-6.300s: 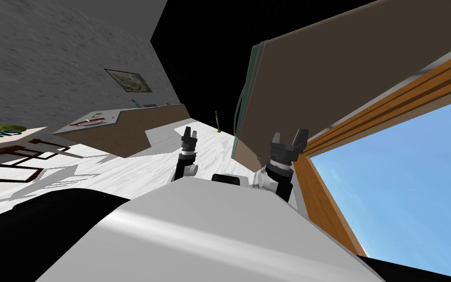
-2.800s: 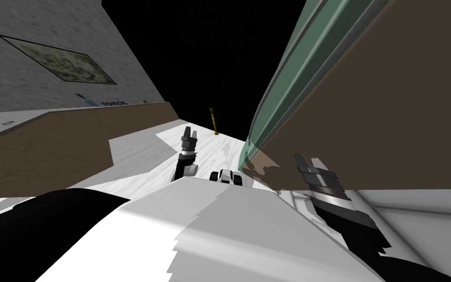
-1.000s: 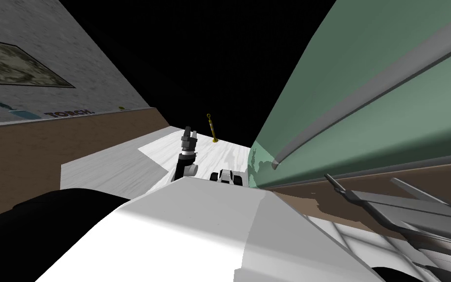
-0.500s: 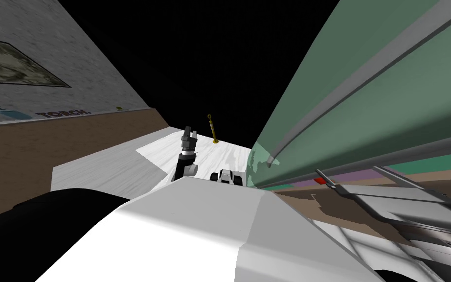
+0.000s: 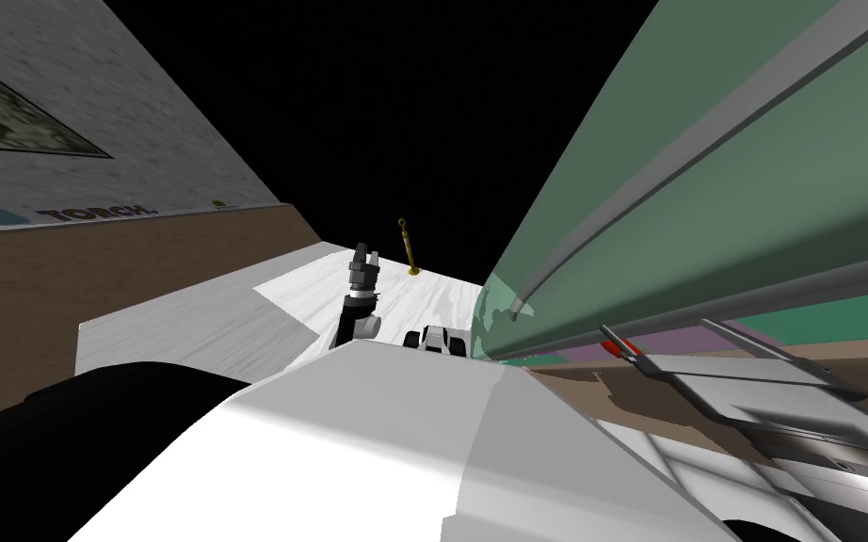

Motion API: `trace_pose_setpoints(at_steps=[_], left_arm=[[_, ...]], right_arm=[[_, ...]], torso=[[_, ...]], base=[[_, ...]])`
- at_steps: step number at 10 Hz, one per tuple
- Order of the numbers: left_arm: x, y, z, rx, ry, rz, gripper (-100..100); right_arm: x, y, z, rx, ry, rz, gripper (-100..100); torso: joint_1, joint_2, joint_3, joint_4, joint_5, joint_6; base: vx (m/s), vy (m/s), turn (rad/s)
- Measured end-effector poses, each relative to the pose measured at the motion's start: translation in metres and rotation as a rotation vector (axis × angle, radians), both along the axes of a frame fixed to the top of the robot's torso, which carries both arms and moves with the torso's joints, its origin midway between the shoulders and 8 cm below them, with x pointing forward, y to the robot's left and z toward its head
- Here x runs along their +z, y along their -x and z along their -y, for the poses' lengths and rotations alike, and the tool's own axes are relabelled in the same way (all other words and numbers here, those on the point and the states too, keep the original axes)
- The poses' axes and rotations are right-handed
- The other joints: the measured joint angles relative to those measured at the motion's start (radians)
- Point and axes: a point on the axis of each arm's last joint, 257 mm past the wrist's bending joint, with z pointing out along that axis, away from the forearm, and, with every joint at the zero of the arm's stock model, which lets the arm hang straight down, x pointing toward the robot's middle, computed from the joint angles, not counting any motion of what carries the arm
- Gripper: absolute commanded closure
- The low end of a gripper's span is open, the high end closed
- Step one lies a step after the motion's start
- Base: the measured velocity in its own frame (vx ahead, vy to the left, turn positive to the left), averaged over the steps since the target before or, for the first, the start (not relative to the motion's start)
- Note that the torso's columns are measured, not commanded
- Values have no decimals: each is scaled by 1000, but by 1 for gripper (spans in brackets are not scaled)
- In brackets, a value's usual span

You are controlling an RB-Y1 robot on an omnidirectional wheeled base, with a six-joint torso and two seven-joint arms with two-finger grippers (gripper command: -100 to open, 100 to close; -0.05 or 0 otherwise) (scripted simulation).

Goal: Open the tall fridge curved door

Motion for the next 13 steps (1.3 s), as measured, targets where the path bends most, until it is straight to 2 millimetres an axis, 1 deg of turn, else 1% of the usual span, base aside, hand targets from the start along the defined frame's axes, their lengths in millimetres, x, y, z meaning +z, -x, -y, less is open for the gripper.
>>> trace_pose_setpoints(at_steps=[1,2,4,7,8,11,12,13], left_arm=[[0,0,0,0,0,0,0],[0,0,0,0,0,0,0],[0,0,0,0,0,0,0],[0,0,0,0,0,0,0],[0,0,0,0,0,0,0],[0,0,0,0,0,0,0],[0,0,0,0,0,0,0],[0,0,0,0,0,0,0]], right_arm=[[1,3,6,-17,-1,0,100],[0,5,10,-31,-2,-1,100],[-2,11,24,-68,-5,-8,100],[-3,24,46,-121,-3,-10,100],[-4,26,50,-134,-4,-11,100],[-1,39,71,-192,2,-12,100],[0,41,75,-205,2,-11,100],[1,45,84,-226,5,-10,100]], torso=[[8,-4,1,-3,-1,1],[8,-5,0,-4,-1,1],[0,-5,-3,-3,0,-3],[-3,-7,-5,-2,0,-4],[-5,-7,-5,-2,0,-4],[-1,-8,-5,-3,1,-4],[-1,-7,-5,-3,1,-4],[1,-7,-5,-3,1,-3]], base=[[131,222,-42],[143,250,-26],[160,245,-9],[122,220,-13],[147,233,-6],[129,234,-4],[168,306,5],[262,293,-24]])
